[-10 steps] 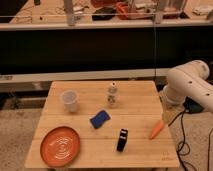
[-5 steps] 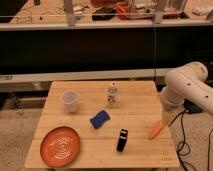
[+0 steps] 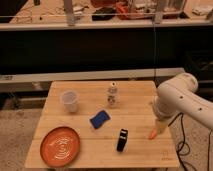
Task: Knock the eraser over
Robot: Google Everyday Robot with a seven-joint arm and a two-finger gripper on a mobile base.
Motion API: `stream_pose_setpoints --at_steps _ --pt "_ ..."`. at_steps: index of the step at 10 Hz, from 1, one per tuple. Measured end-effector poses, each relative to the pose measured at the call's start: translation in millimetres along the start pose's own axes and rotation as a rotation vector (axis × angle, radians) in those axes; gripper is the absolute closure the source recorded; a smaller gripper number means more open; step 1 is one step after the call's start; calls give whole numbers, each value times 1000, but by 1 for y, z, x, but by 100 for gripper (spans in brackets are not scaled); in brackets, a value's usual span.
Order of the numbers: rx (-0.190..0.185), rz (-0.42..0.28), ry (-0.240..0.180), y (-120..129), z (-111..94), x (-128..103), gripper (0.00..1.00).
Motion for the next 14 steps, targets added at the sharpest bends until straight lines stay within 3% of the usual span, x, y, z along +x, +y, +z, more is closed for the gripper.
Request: stream_pose_setpoints --at_steps 4,11,14 --pt "19 -47 -15 7 10 -31 20" --pt "45 -98 -46 19 34 -53 20" --pt "51 -113 -81 27 51 -61 20"
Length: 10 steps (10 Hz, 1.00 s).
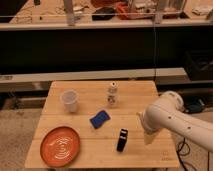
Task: Knock the eraser over
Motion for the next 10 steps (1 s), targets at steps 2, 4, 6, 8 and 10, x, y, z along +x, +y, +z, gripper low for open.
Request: stream_pose_setpoints --at_steps 2,4,6,8,10 --pt "5 -1 -10 1 5 1 20" --pt "10 -7 -32 4 11 -1 20" --pt "16 -8 -57 7 17 -3 20" --pt "21 -6 -72 9 20 -4 20" --pt "27 -9 -97 11 26 -8 26"
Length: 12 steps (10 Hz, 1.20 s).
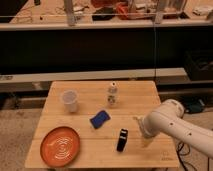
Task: Knock the eraser over
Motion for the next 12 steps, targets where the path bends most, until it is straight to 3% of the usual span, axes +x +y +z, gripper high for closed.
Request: stream_pose_setpoints --at_steps 1,7,8,12 --pt "4 0 -6 0 1 0 33" --pt "25 -3 -52 -1 7 -6 95" --pt "23 -2 -55 -1 7 -7 99" --pt "-4 -37 -77 -3 16 -37 100"
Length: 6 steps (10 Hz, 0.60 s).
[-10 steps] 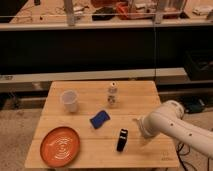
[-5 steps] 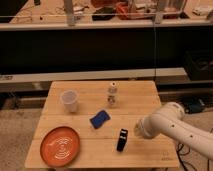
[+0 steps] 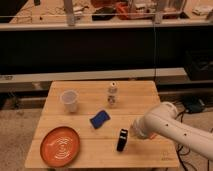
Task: Knock the eraser over
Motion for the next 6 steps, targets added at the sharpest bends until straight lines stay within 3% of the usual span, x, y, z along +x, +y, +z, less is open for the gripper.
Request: stream_pose_setpoints --at_steps 2,6 --pt "-8 -8 -7 -1 2 -5 100" --pt "-23 -40 -29 -13 13 -36 100"
